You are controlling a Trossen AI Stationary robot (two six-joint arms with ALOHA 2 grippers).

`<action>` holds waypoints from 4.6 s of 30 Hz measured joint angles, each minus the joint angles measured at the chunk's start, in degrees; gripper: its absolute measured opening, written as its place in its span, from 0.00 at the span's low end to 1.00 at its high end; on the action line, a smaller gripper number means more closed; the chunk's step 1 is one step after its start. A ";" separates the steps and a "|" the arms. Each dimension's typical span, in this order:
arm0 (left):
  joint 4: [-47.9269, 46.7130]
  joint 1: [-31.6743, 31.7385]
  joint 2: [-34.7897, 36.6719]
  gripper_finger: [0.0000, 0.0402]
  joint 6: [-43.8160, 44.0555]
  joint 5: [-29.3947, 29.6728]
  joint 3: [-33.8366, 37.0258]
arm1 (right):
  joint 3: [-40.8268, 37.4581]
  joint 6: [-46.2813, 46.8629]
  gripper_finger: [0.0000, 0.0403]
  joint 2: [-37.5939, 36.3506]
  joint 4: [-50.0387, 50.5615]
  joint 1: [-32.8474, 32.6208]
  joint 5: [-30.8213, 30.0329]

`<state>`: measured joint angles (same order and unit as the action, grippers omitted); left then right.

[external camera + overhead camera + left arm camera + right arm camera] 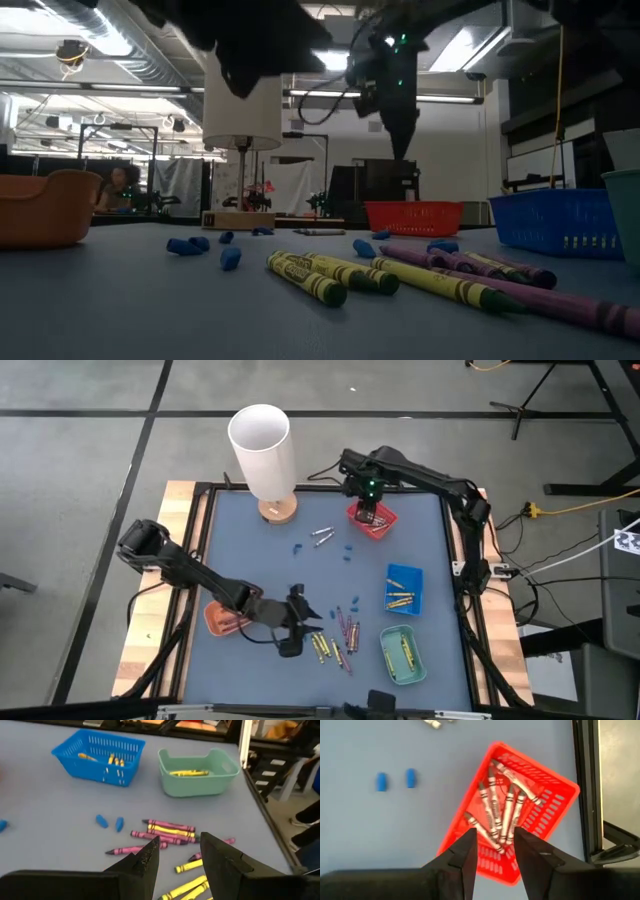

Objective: Sort crayons
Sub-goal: Put the violet crayon into the orange bin

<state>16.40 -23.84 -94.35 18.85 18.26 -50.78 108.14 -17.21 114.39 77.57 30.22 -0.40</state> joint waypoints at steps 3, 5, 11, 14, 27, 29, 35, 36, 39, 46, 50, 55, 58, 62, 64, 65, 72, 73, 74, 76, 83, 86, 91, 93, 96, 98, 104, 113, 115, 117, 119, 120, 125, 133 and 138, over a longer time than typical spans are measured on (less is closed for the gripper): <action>-0.99 0.00 -0.32 0.32 0.04 -0.16 0.02 | 0.00 1.52 0.31 -2.62 0.91 -2.22 0.00; -0.93 -0.01 -0.47 0.32 0.01 -0.18 0.02 | 0.00 2.53 0.31 -4.31 1.49 -3.95 0.01; -1.03 -0.33 -0.56 0.32 0.00 -0.19 0.02 | 0.00 6.15 0.31 -8.31 2.61 -11.30 0.00; -1.09 -0.35 -0.56 0.32 0.00 -0.18 0.02 | 0.00 8.52 0.31 -9.67 2.73 -15.78 0.00; -3.88 -0.35 -0.56 0.32 -0.02 -0.18 0.02 | -4.47 26.07 0.31 -10.86 1.16 -38.46 -9.28; -4.46 -0.36 -0.56 0.32 -0.02 -0.18 0.02 | -6.18 30.21 0.31 -10.82 -0.51 -41.38 -10.92; -5.70 -1.15 -0.54 0.32 -1.98 -0.16 0.02 | -11.97 43.64 0.31 -10.77 -10.12 -47.74 -14.95; -5.94 -1.35 -0.54 0.32 -2.71 -0.15 0.02 | -13.07 46.19 0.31 -10.77 -12.26 -48.43 -15.44; -7.31 -1.93 -0.54 0.32 -4.09 -0.16 0.02 | -16.82 52.60 0.31 -10.79 -17.94 -50.13 -16.12; -8.91 -2.99 -0.54 0.32 -4.50 -0.15 0.02 | -26.06 56.41 0.31 -10.58 -31.92 -52.53 -15.02; -10.16 -3.01 -0.54 0.32 -4.48 -0.15 0.02 | -30.35 57.66 0.31 -10.57 -38.36 -52.39 -15.03; -11.10 -3.01 -0.53 0.32 -4.48 -0.15 0.02 | -34.54 60.82 0.31 -10.57 -43.22 -52.23 -15.68; -11.08 -2.97 -0.54 0.32 -4.48 -0.15 0.02 | -36.65 60.99 0.31 -10.53 -46.32 -52.33 -15.97; -11.06 -2.97 -0.52 0.32 -4.48 -0.15 0.02 | -39.33 62.06 0.31 -9.71 -51.69 -52.33 -15.93; -11.10 -2.97 -0.52 0.32 -4.48 -0.13 0.02 | -39.58 62.02 0.31 -8.66 -53.01 -52.35 -15.93; -11.16 -2.97 -0.52 0.32 -4.48 -0.11 0.02 | -39.56 62.02 0.31 -8.02 -53.30 -52.37 -15.93; -11.36 -2.97 -0.52 0.32 -4.44 -0.09 0.02 | -39.58 61.98 0.31 -3.58 -53.78 -52.37 -15.93; -11.36 -2.97 -0.52 0.32 -4.44 -0.09 0.02 | -39.58 61.98 0.31 -3.16 -53.74 -52.35 -15.93; -11.36 -2.97 -0.52 0.32 -4.44 -0.09 0.02 | -39.58 61.98 0.31 -2.67 -53.82 -52.35 -15.92; -11.36 -2.97 -0.52 0.32 -4.42 -0.09 0.02 | -39.56 61.96 0.31 -2.01 -54.11 -52.35 -15.93; -11.34 -2.97 -0.52 0.32 -4.38 -0.11 0.02 | -39.43 61.94 0.31 -1.20 -54.15 -52.39 -15.95; -11.34 -3.01 -0.52 0.32 -4.37 -0.24 0.02 | -39.43 61.94 0.31 -1.18 -54.15 -52.37 -15.93; -11.32 -3.01 -0.50 0.32 -4.26 -2.58 0.02 | -39.43 61.92 0.21 -1.13 -54.15 -52.37 -15.87; -11.32 -3.04 -0.48 0.32 -4.24 -3.40 0.02 | -39.43 61.91 0.16 -1.13 -54.15 -52.33 -15.99; -11.32 -3.42 -0.48 0.32 -4.24 -4.02 0.02 | -39.43 61.86 0.08 -1.09 -54.11 -52.33 -17.04; -11.34 -3.84 -0.48 0.32 -4.26 -4.04 0.02 | -39.43 61.72 0.04 -1.09 -54.09 -52.35 -17.15; -12.47 -5.26 -0.30 0.32 -4.26 -4.04 0.02 | -39.45 60.19 0.04 -1.09 -54.09 -52.35 -17.46; -22.90 -8.27 5.68 0.32 0.88 -3.83 0.04 | -35.78 54.51 0.03 -1.07 -52.97 -52.26 -17.14; -24.04 -9.34 7.24 0.32 2.37 -3.83 0.04 | -33.68 51.42 0.02 -1.15 -53.42 -52.07 -17.22; -25.93 -10.82 8.78 0.32 4.08 -3.60 0.04 | -31.49 48.13 0.02 -1.16 -53.10 -51.76 -17.03; -27.02 -12.31 10.21 0.32 5.68 -2.56 0.04 | -29.25 44.10 0.03 -1.16 -53.86 -51.18 -16.97; -28.38 -13.23 11.02 0.32 6.52 -1.78 0.04 | -28.28 41.76 0.03 -1.19 -54.67 -50.97 -16.93; -33.98 -17.92 14.48 0.32 12.64 1.83 0.04 | -26.35 31.80 0.04 -1.24 -61.94 -48.60 -16.34; -36.76 -24.31 18.07 0.32 19.99 4.29 0.04 | -26.17 22.58 0.03 1.14 -82.08 -43.14 -8.53; -36.31 -26.30 18.21 0.32 22.34 6.42 0.04 | -26.23 21.17 0.04 6.33 -97.43 -40.24 -1.41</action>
<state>-19.91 -50.14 -76.14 41.19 24.69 -50.74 81.91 3.97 120.71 -19.86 -10.02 -1.81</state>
